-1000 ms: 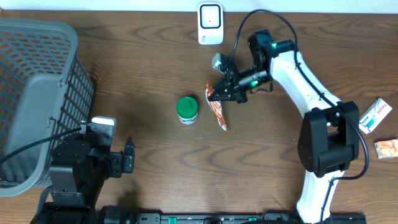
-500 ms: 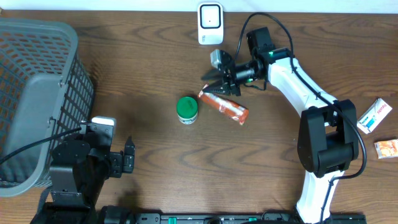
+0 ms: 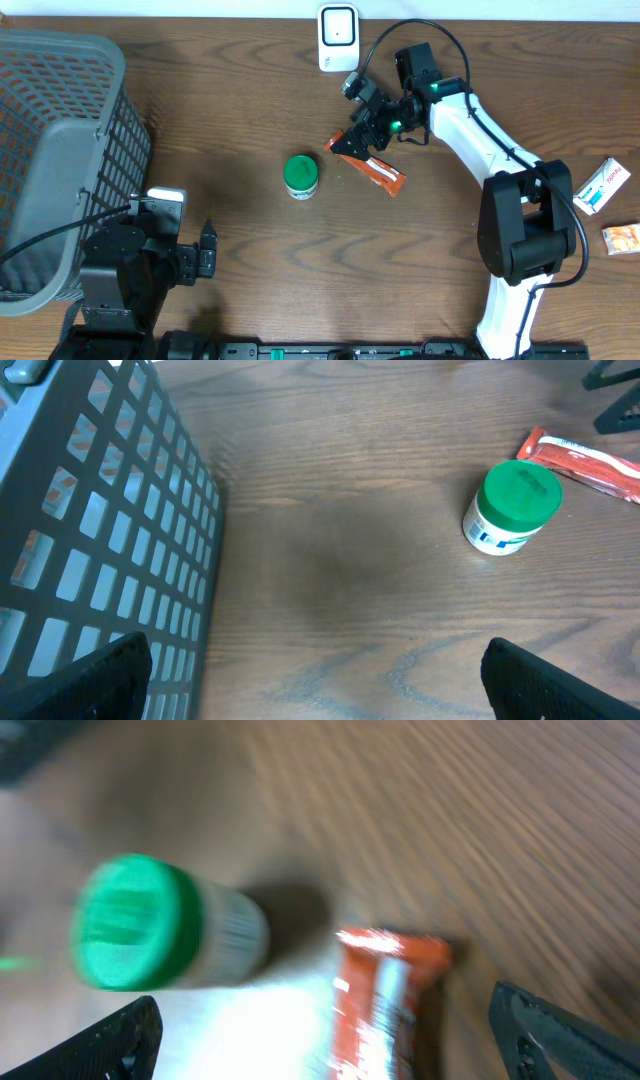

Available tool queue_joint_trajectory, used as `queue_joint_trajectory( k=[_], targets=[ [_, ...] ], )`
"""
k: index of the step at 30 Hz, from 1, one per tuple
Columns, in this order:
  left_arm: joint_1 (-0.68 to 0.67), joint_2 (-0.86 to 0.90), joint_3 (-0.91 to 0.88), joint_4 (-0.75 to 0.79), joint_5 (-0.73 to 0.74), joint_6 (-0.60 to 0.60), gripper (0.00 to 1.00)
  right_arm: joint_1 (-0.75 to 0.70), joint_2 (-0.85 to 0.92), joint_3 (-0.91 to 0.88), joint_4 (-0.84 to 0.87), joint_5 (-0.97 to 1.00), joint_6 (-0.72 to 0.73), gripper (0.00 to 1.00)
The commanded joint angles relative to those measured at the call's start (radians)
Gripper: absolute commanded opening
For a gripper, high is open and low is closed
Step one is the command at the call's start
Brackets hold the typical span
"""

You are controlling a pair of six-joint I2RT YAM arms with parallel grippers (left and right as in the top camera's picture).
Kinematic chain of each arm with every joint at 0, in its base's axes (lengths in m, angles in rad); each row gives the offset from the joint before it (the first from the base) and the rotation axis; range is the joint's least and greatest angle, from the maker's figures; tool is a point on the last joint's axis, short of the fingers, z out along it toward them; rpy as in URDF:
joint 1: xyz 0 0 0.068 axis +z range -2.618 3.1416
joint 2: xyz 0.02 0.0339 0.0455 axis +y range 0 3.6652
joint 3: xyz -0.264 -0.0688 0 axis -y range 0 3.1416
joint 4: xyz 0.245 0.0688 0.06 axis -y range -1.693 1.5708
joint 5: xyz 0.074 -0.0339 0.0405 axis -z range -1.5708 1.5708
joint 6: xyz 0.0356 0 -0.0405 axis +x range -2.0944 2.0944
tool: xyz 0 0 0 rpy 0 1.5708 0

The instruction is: Scan the item barcode

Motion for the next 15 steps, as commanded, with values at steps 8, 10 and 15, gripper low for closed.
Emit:
queue_joint_trajectory(
  k=[8,10,15],
  targets=[
    [-0.003,-0.006,0.01,0.0,0.006,0.01,0.99,0.01,-0.031,0.001,-0.195,0.343,-0.091,0.99],
    [-0.003,-0.006,0.01,0.0,0.006,0.01,0.99,-0.002,-0.031,0.0,-0.2,0.339,-0.099,0.99],
    [-0.003,-0.006,0.01,0.0,0.006,0.01,0.99,-0.057,-0.025,-0.002,-0.2,0.206,-0.159,0.96]
  ],
)
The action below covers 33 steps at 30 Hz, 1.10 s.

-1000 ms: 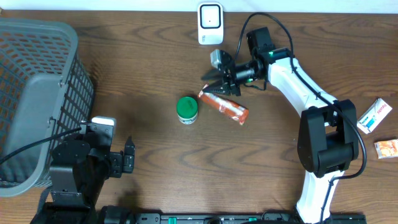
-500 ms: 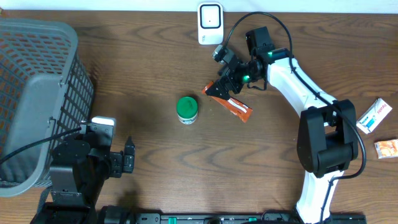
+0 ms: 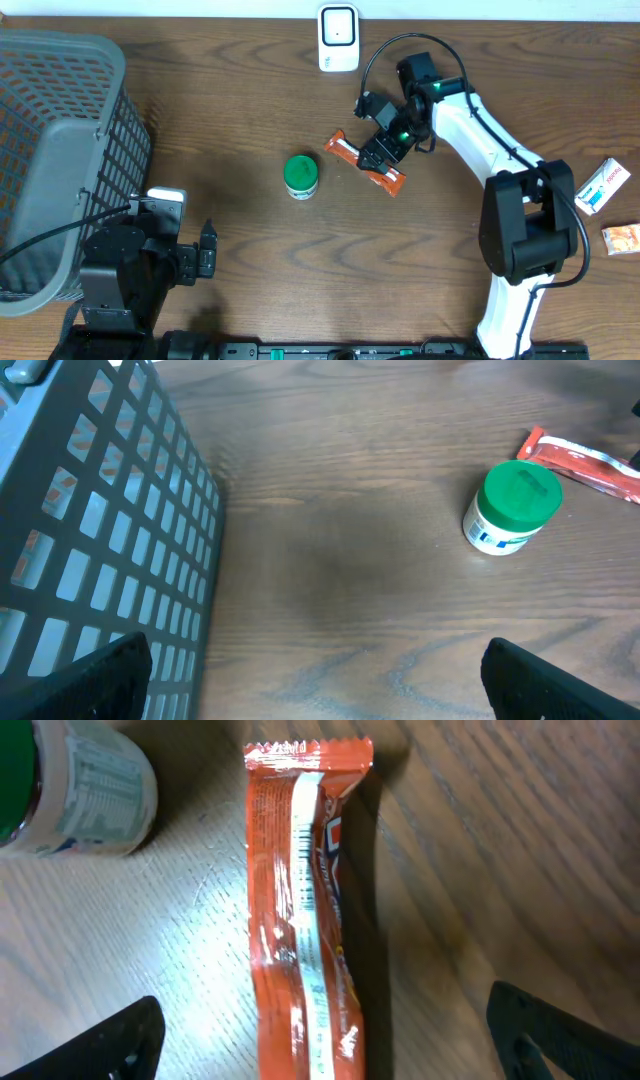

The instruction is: Scan the item barcode

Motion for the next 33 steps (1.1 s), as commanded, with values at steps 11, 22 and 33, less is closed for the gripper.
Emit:
queue_joint_trajectory(
  k=[11,22,33],
  targets=[
    [-0.003,-0.006,0.01,0.0,0.006,0.01,0.99,-0.073,0.122,-0.002,-0.016,-0.267,-0.094,0.88],
    [-0.003,-0.006,0.01,0.0,0.006,0.01,0.99,-0.034,0.215,-0.002,-0.019,-0.256,-0.112,0.18],
    [-0.003,-0.006,0.01,0.0,0.006,0.01,0.99,-0.066,0.216,0.044,-0.131,-0.293,-0.113,0.01]
  ],
)
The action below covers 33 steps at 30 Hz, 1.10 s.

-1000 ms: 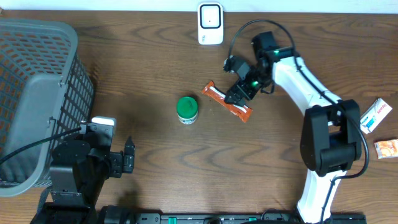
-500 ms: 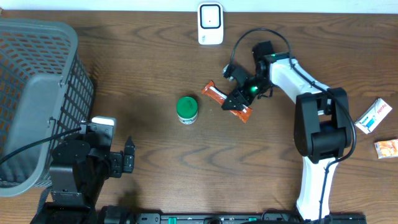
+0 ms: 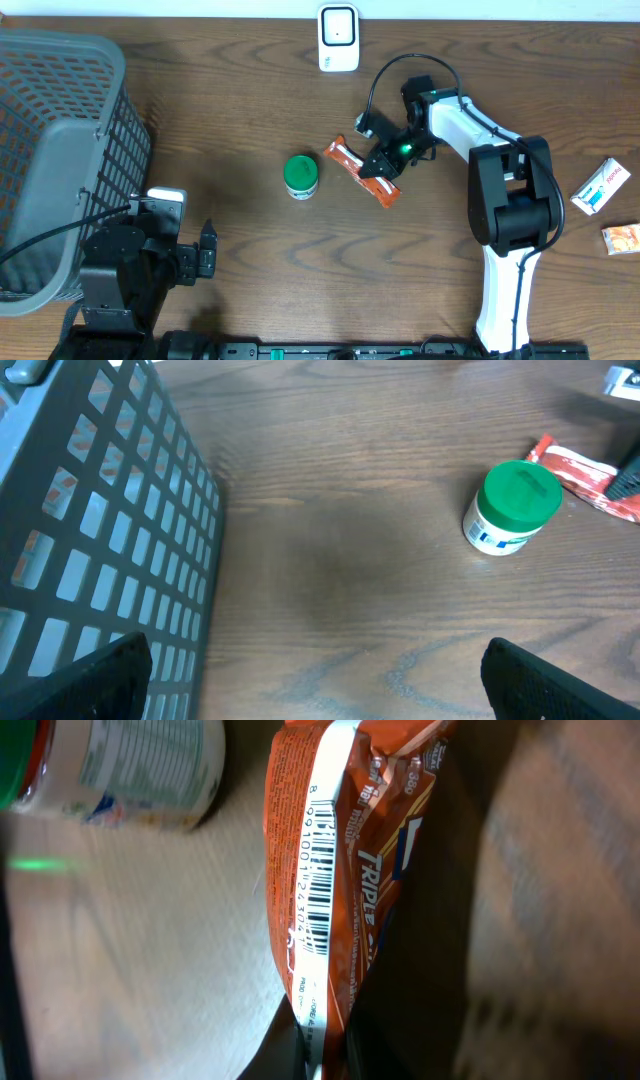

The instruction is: Scan the item barcode

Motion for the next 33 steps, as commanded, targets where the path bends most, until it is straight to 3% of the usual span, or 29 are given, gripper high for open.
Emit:
queue_joint_trajectory(
  k=[1,7,20,33],
  targets=[
    [-0.003,-0.006,0.01,0.0,0.006,0.01,0.99,-0.014,0.019,0.051,-0.072,0.011,-0.012,0.01],
    [-0.003,-0.006,0.01,0.0,0.006,0.01,0.99,-0.001,-0.074,0.174,-0.257,0.013,-0.107,0.01],
    [-0.003,-0.006,0.01,0.0,0.006,0.01,0.99,0.191,-0.544,0.189,-0.39,0.214,-0.189,0.02],
    [-0.003,-0.006,0.01,0.0,0.006,0.01,0.99,0.256,-0.588,0.189,-0.423,0.267,-0.185,0.02]
  ],
)
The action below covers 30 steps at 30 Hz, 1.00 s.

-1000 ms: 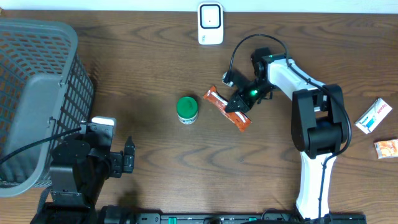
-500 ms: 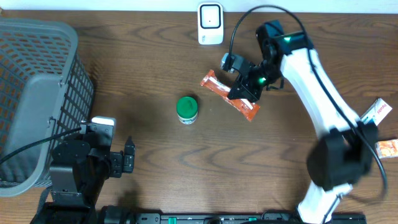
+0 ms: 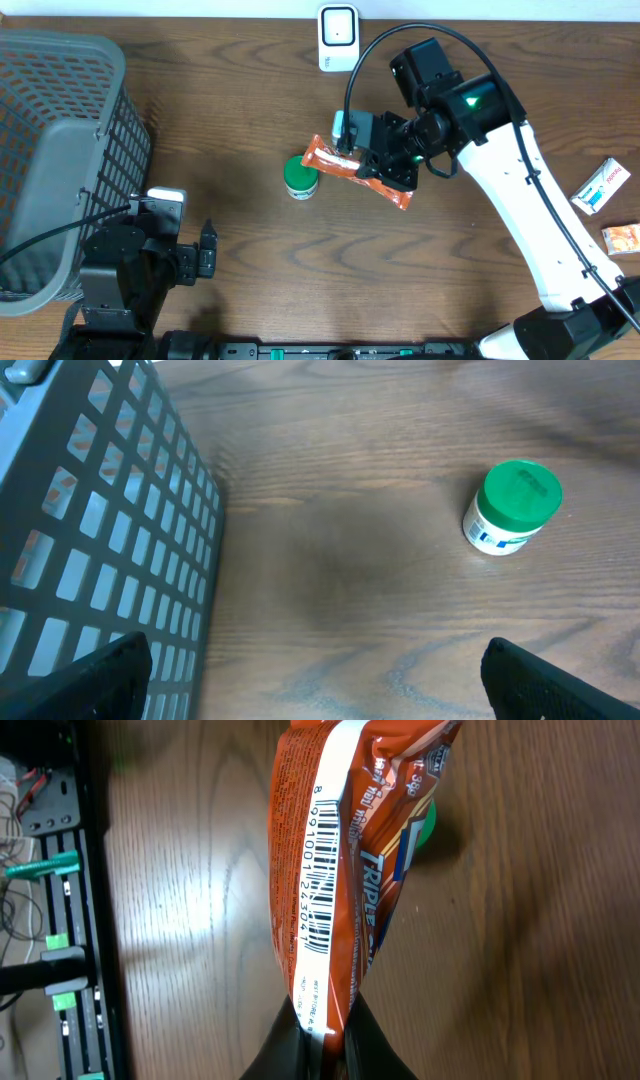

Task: Scan the item barcode
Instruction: 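Lift the TOP bar and carry it toward the scanner, then hold the TOP bar barcode in front of the scanner window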

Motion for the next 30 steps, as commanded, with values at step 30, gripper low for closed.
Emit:
queue_joint_trajectory(
  k=[30],
  targets=[
    [-0.003,-0.006,0.01,0.0,0.006,0.01,0.99,0.101,0.646,-0.021,1.826,1.476,-0.589,0.01]
  ],
)
